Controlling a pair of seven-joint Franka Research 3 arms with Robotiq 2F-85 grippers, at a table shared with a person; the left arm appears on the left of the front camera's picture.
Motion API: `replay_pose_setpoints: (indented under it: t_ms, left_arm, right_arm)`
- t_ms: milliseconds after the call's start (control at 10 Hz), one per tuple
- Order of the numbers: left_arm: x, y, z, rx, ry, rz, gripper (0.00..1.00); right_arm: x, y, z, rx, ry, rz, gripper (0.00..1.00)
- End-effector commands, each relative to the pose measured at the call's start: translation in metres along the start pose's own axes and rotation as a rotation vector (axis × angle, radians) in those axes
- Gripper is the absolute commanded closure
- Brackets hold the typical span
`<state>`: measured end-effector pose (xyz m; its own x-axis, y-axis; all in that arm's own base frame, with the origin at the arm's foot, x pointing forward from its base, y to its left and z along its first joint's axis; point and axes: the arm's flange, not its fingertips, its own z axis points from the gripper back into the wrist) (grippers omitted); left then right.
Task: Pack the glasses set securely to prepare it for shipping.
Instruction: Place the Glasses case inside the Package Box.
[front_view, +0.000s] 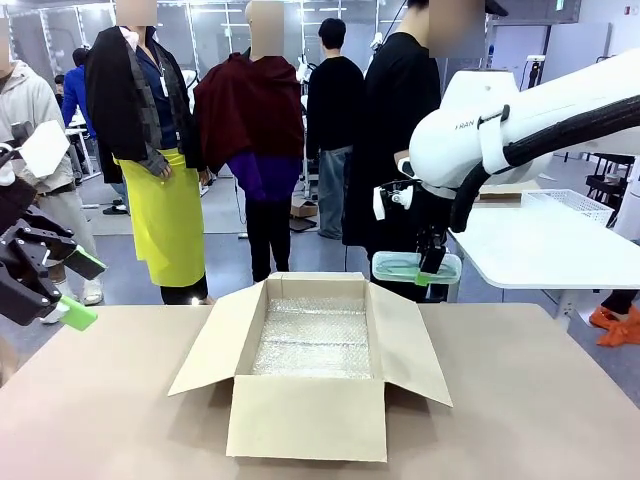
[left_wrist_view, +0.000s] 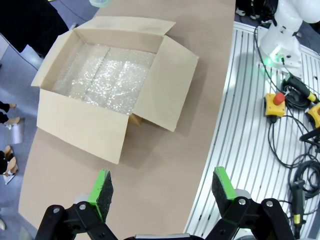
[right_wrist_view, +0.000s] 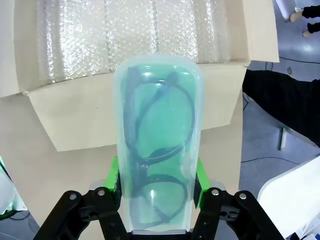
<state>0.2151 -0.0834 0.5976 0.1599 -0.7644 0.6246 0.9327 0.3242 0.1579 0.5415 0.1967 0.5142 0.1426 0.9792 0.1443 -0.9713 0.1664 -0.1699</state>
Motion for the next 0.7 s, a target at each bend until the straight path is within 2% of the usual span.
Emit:
replay_pose_setpoints:
  t_ms: [0, 100, 200, 300, 600]
  left_arm:
    - [0.000, 0.000, 0.001, -0.005, -0.006, -0.017, 0.00]
    - [0.000, 0.000, 0.001, -0.005, -0.006, -0.017, 0.00]
    - [0.000, 0.000, 0.001, -0.005, -0.006, -0.017, 0.00]
    - [0.000, 0.000, 0.001, -0.005, -0.006, -0.017, 0.00]
    - [0.000, 0.000, 0.001, -0.005, -0.006, -0.017, 0.00]
  right_arm:
    - [-0.006, 0.000, 0.005, -0.006, 0.000, -0.046, 0.69]
    - [-0.006, 0.000, 0.005, -0.006, 0.000, -0.046, 0.69]
    - [-0.005, -0.003, 0.001, -0.003, 0.001, -0.011, 0.36]
    - [0.009, 0.004, 0.003, -0.024, 0.054, 0.041, 0.36]
    - [0.106, 0.003, -0.026, 0.012, 0.062, 0.078, 0.36]
